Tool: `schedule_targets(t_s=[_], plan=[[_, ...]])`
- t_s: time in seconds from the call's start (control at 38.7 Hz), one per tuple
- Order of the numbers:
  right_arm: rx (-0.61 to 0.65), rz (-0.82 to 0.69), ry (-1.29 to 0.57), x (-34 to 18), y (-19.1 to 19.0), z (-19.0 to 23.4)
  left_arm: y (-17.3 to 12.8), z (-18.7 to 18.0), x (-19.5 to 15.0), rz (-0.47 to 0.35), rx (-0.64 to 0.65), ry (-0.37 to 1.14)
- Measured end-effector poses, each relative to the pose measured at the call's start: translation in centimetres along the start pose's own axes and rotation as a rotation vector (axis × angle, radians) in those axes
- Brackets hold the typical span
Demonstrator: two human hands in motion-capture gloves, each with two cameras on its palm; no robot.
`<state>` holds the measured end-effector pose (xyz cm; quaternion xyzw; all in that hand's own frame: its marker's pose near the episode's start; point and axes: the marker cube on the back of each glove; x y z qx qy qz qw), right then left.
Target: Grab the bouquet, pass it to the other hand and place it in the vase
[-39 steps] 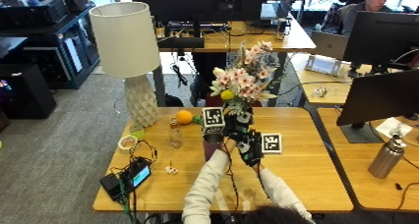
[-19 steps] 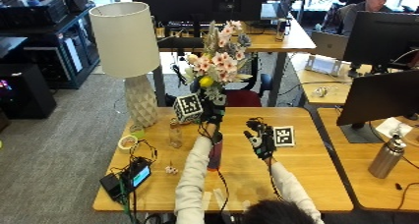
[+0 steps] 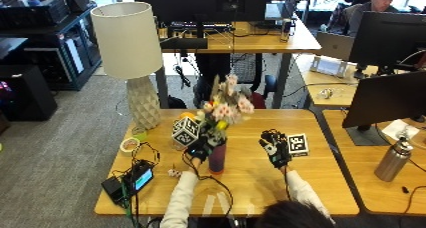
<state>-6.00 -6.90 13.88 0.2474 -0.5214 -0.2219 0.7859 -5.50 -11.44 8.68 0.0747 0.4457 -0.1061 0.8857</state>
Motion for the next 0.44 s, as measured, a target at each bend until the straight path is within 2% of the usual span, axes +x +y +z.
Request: schedule_targets(t_s=[0.05, 0.08, 0.13, 0.23, 0.28, 0.39, 0.44], plan=[[-0.01, 0.049, 0.024, -1.2, 0.9, -0.6, 2.5, 0.3, -1.6, -0.02, -0.071, -0.106], [-0.015, 0.087, 0.02, -1.8, 1.4, -1.0, 3.5, 0.5, -2.2, 0.0, -0.074, -0.123], [-0.025, 0.118, -0.017, -1.7, 2.6, -1.8, 4.6, 0.6, -3.5, 0.047, -0.037, -0.135], [-0.025, 0.143, -0.031, -0.1, 3.9, -3.2, 6.1, 0.1, -3.7, 0.034, -0.037, -0.128], [-0.017, 0.163, 0.006, 0.5, 4.1, -3.5, 5.8, -0.2, -3.4, 0.078, -0.011, -0.15], [-0.004, 0.169, 0.047, 1.6, 4.3, -3.9, 3.5, -0.6, -4.0, 0.167, 0.107, -0.286], [0.016, 0.165, 0.106, 2.5, 4.3, -4.2, 2.7, -0.1, -4.5, 0.177, 0.094, -0.274]])
